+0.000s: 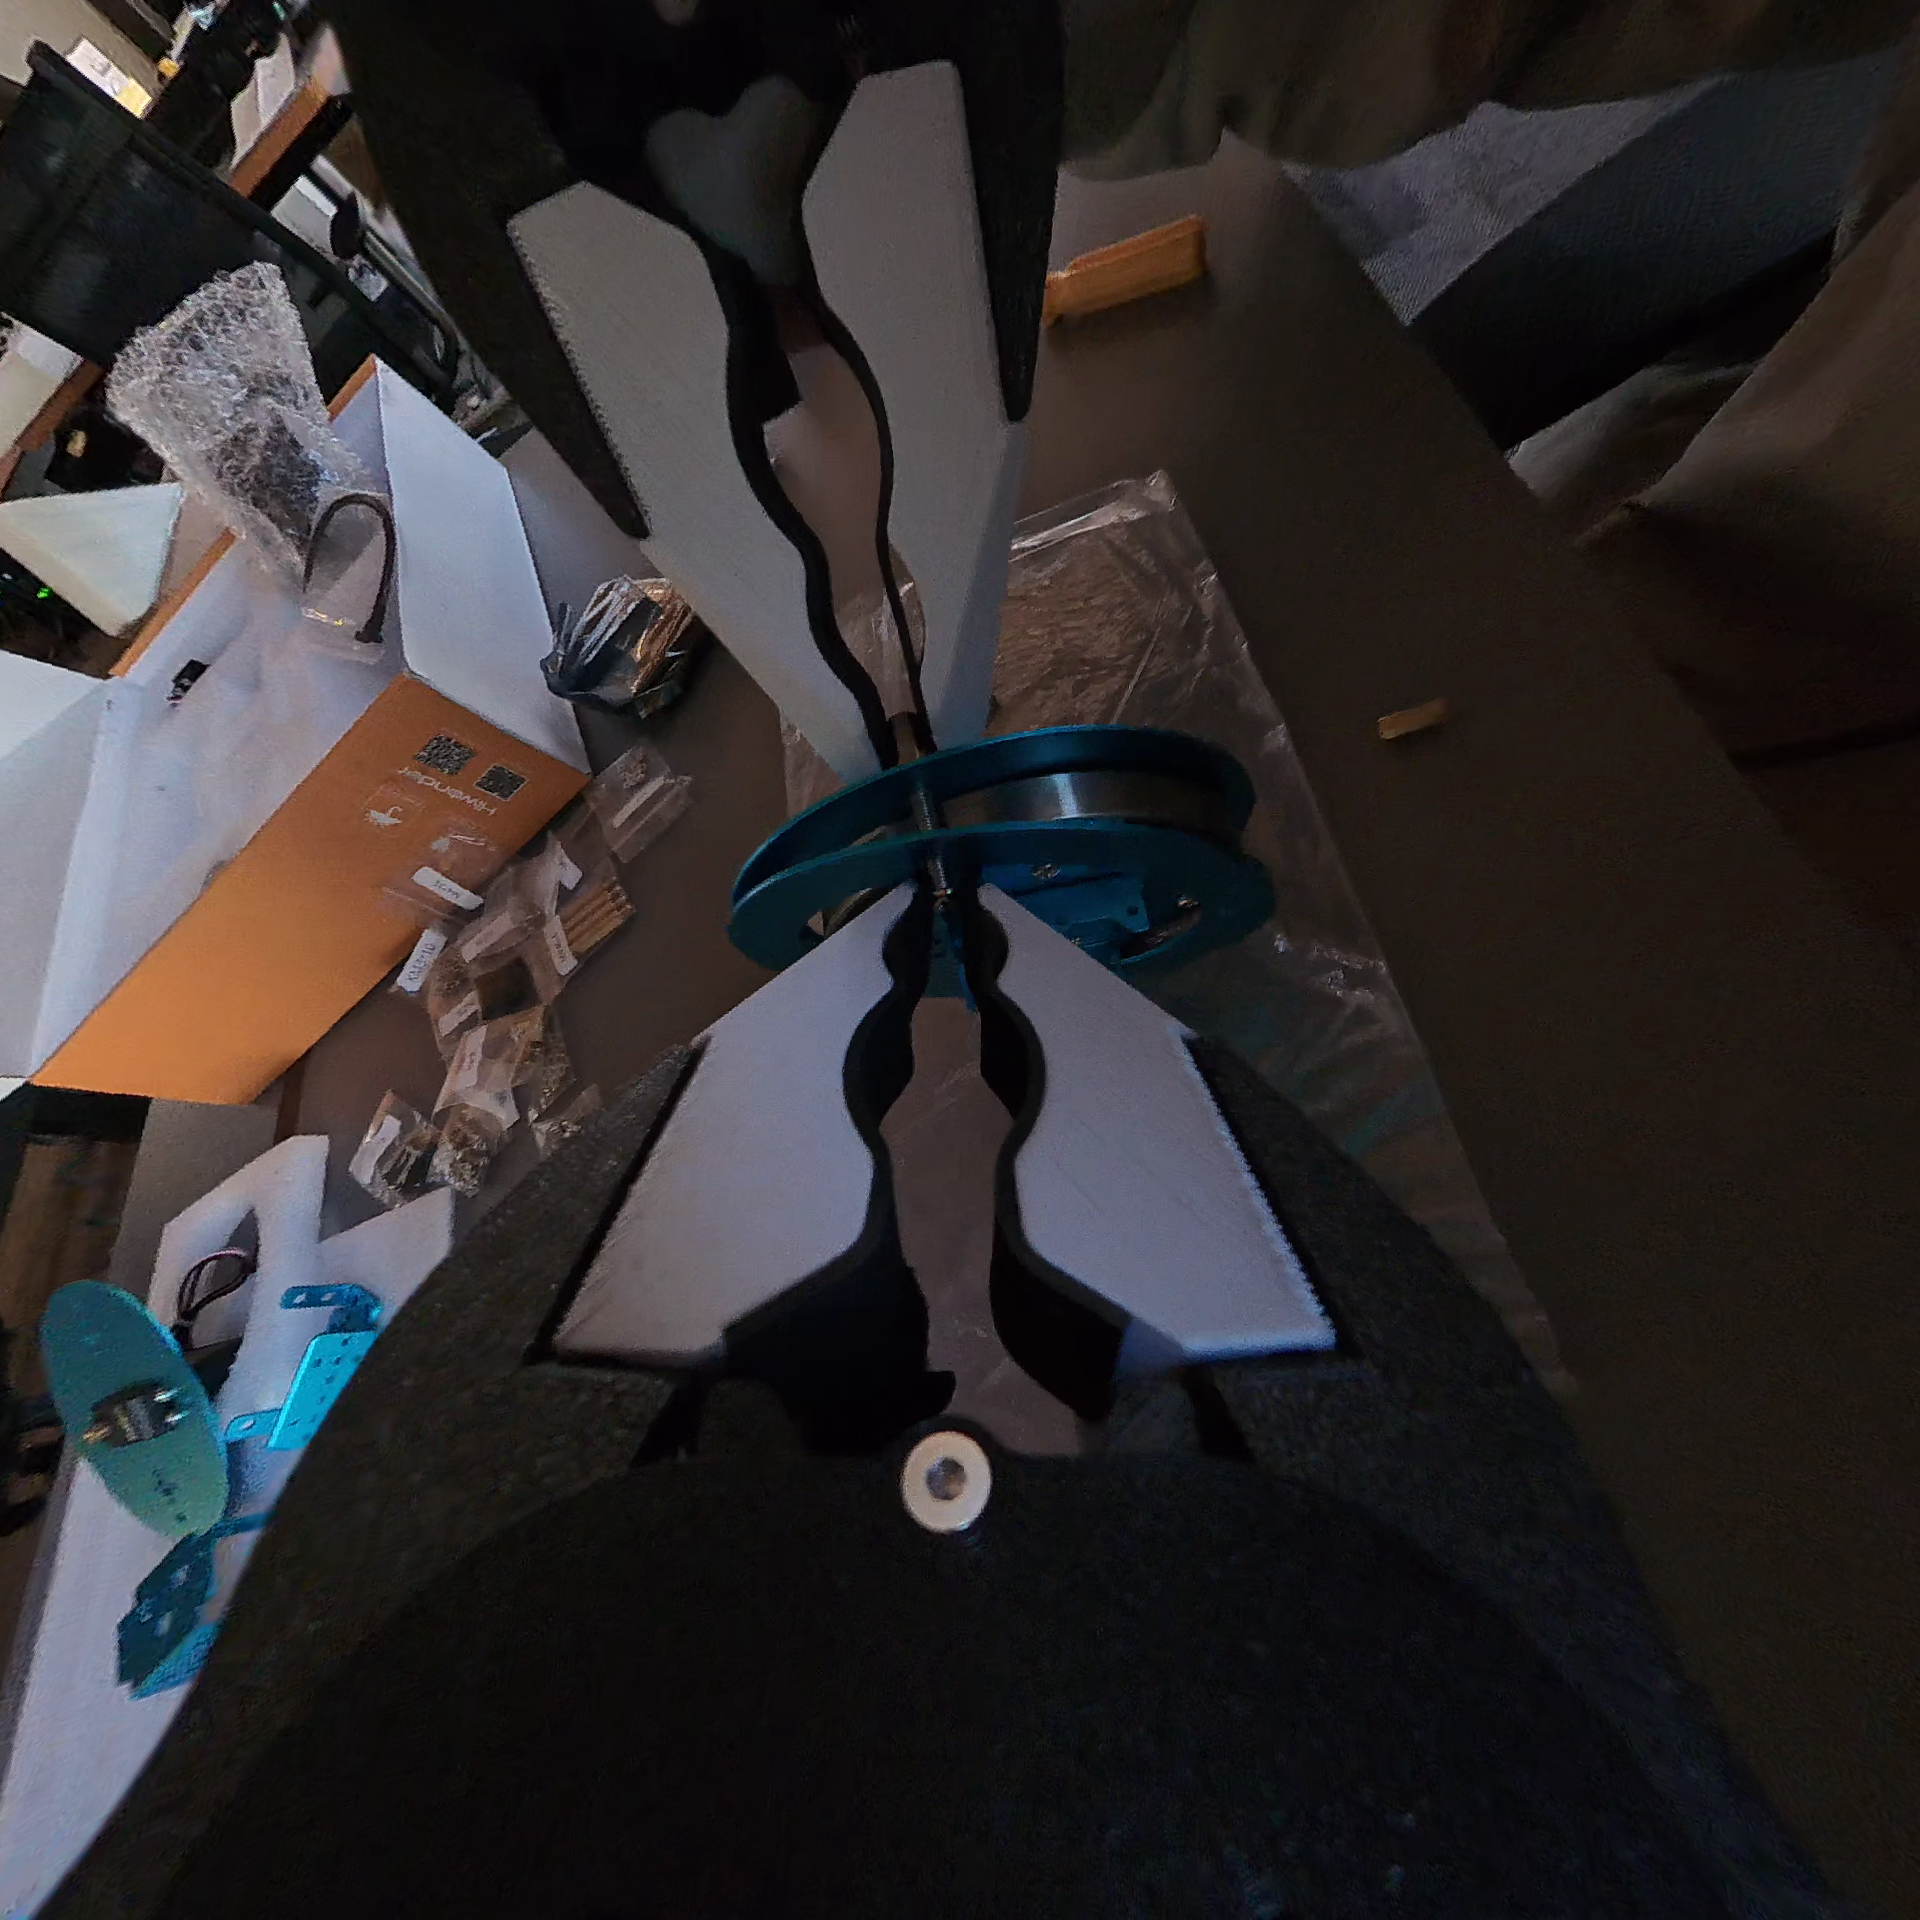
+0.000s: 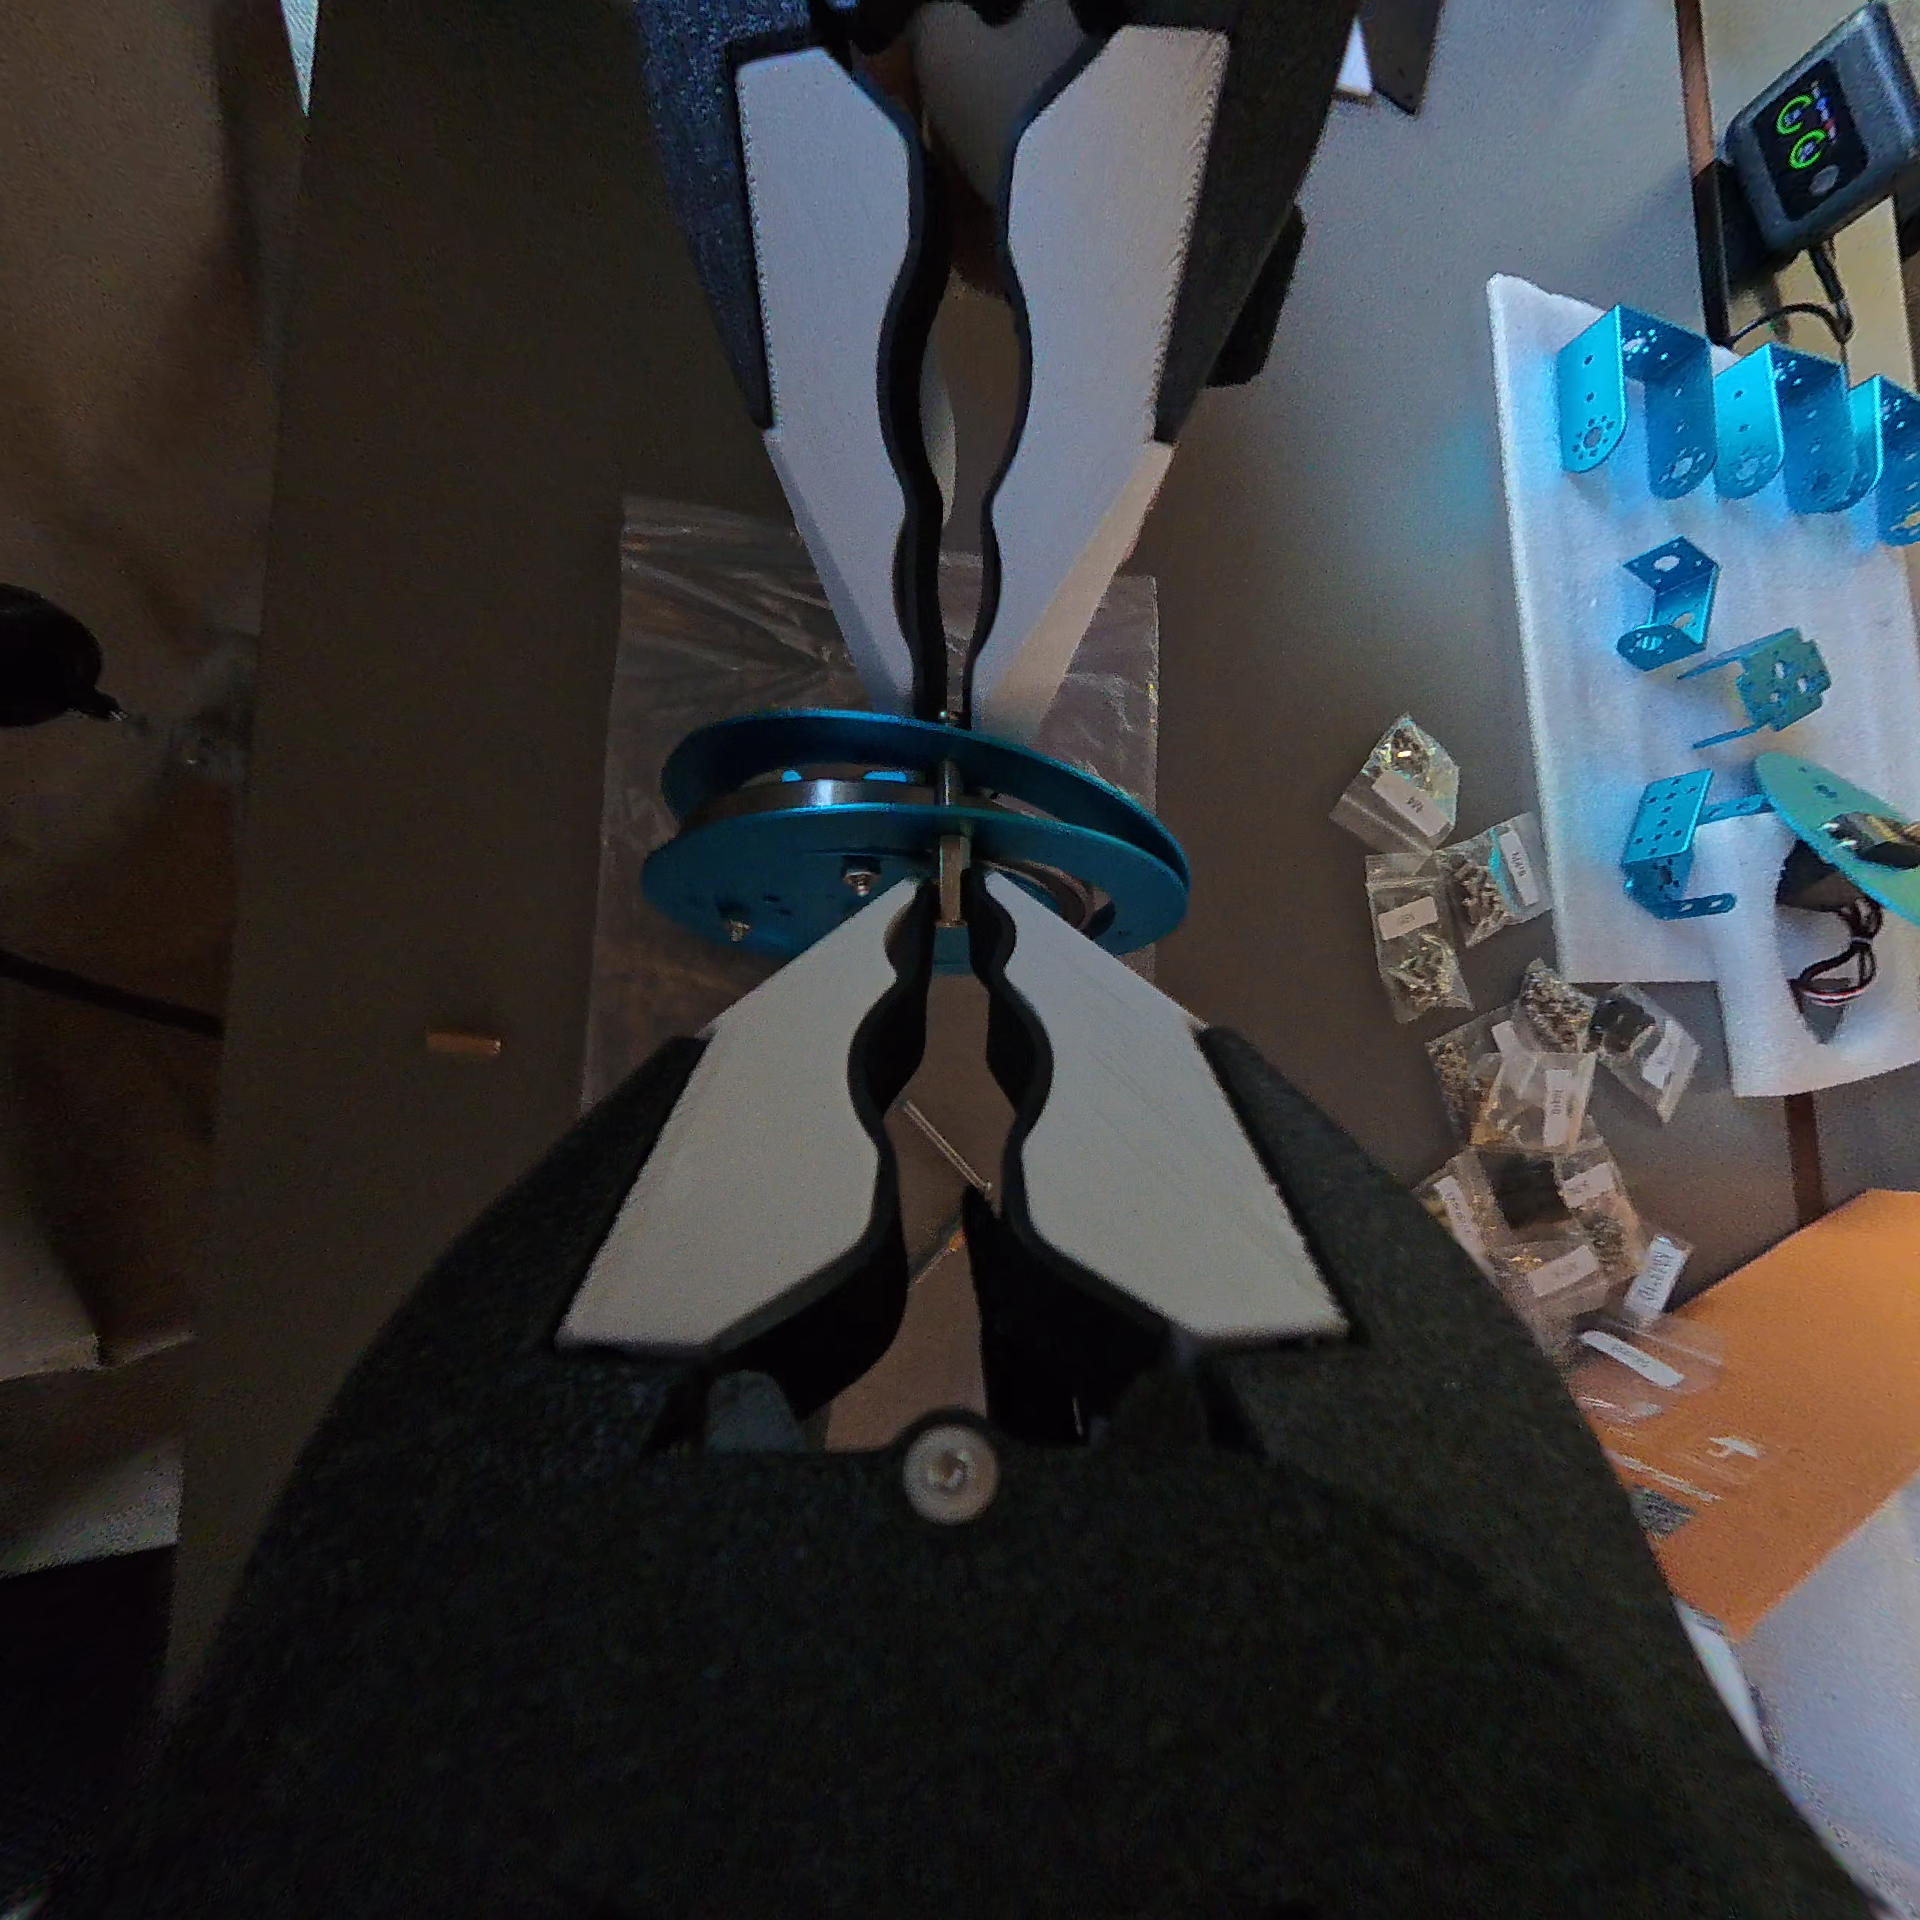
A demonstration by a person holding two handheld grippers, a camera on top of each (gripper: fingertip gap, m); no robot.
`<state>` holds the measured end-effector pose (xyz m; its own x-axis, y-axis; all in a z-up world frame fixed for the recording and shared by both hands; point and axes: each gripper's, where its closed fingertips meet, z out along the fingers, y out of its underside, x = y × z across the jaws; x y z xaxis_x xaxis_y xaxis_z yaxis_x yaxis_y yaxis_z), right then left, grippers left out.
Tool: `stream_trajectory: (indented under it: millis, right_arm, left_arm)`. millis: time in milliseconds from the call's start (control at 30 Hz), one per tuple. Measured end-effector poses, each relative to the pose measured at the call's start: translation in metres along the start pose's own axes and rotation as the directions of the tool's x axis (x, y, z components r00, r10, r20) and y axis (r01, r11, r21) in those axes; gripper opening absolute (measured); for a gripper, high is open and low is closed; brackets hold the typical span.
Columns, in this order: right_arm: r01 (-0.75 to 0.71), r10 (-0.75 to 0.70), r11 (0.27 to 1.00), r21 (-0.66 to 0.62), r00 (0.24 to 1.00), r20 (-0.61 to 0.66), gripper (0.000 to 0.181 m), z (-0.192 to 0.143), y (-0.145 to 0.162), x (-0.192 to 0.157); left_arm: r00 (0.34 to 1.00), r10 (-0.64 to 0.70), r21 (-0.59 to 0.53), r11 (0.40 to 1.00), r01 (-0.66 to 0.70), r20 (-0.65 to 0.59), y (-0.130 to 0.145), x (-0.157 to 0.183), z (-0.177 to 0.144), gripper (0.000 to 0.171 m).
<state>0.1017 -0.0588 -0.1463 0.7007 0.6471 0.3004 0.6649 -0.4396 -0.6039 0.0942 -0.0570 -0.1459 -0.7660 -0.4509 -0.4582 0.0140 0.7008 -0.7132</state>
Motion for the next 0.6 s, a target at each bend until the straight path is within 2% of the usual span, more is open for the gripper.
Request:
stream_trajectory:
  millis: [100,200,300,400,500,600]
  right_arm:
    - [-0.045,0.045,0.999,0.026,0.999,0.003,0.005,-0.001,0.000,-0.003]
    - [0.008,-0.008,1.000,-0.006,0.999,-0.054,0.005,-0.003,0.003,-0.004]
    - [0.102,-0.113,0.990,-0.095,0.986,-0.120,0.004,-0.004,0.005,-0.006]
    - [0.255,-0.303,0.940,-0.227,0.930,-0.210,0.004,-0.003,0.004,-0.002]
    - [0.321,-0.407,0.891,-0.321,0.879,-0.249,0.004,-0.003,0.005,0.006]
    - [0.322,-0.410,0.886,-0.332,0.880,-0.240,0.004,-0.003,0.005,0.005]
  left_arm:
    - [0.998,-0.053,0.050,0.997,0.054,-0.023,-0.004,0.003,0.001,0.003]
    - [0.985,-0.152,0.099,0.982,0.159,-0.075,-0.008,0.005,0.002,0.003]
    - [0.949,-0.254,0.079,0.959,0.272,-0.187,-0.012,0.012,-0.001,0.003]
    - [0.898,-0.356,0.029,0.927,0.375,-0.258,-0.012,0.016,-0.004,0.004]
    - [0.786,-0.517,-0.018,0.839,0.544,-0.338,-0.014,0.014,-0.005,0.004]
    - [0.615,-0.649,-0.072,0.712,0.699,-0.449,-0.019,0.012,-0.009,0.010]
